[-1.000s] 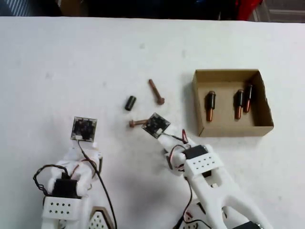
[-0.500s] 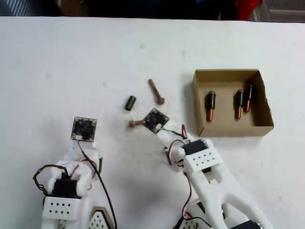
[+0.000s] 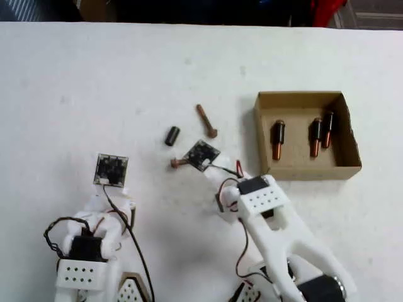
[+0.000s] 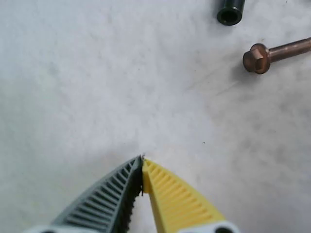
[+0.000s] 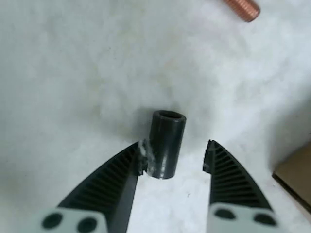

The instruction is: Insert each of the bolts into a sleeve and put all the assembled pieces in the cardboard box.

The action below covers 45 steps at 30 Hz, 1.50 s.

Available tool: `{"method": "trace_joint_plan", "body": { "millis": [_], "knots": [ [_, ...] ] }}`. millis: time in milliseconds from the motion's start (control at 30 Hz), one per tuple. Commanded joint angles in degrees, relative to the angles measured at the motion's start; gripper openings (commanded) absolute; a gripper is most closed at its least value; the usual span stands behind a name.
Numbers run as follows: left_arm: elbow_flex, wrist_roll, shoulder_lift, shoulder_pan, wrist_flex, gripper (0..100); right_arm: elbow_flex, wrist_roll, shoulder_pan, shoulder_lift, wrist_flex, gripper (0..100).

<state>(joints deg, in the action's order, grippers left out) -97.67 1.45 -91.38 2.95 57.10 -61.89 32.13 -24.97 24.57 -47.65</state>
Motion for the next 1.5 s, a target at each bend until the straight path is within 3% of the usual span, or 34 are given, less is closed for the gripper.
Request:
{"method": "trace_joint_plan", "body": {
  "millis": [0,233,500,1000,1467],
  "knots": [
    [0.3,-0.4,-0.4,0.4,-0.7,2,2.5,0.2,0.1,-2.7,2.2,17.3],
    [0.3,-0.4,-0.4,0.4,-0.7,2,2.7,0.6,0.1,-6.2,5.1,17.0],
    [0.3,-0.4,-0.4,0.4,-0.7,2,4.6,0.3,0.2,-8.4,5.0,4.6],
    [0.3,-0.4,-0.4,0.4,-0.7,2,5.5,0.7,0.1,-8.0,4.7,4.4],
    [0.3,-0.4,-0.4,0.4,-0.8,2,8.6,0.5,0.6,20.7,-10.2,1.6]
  ]
}}
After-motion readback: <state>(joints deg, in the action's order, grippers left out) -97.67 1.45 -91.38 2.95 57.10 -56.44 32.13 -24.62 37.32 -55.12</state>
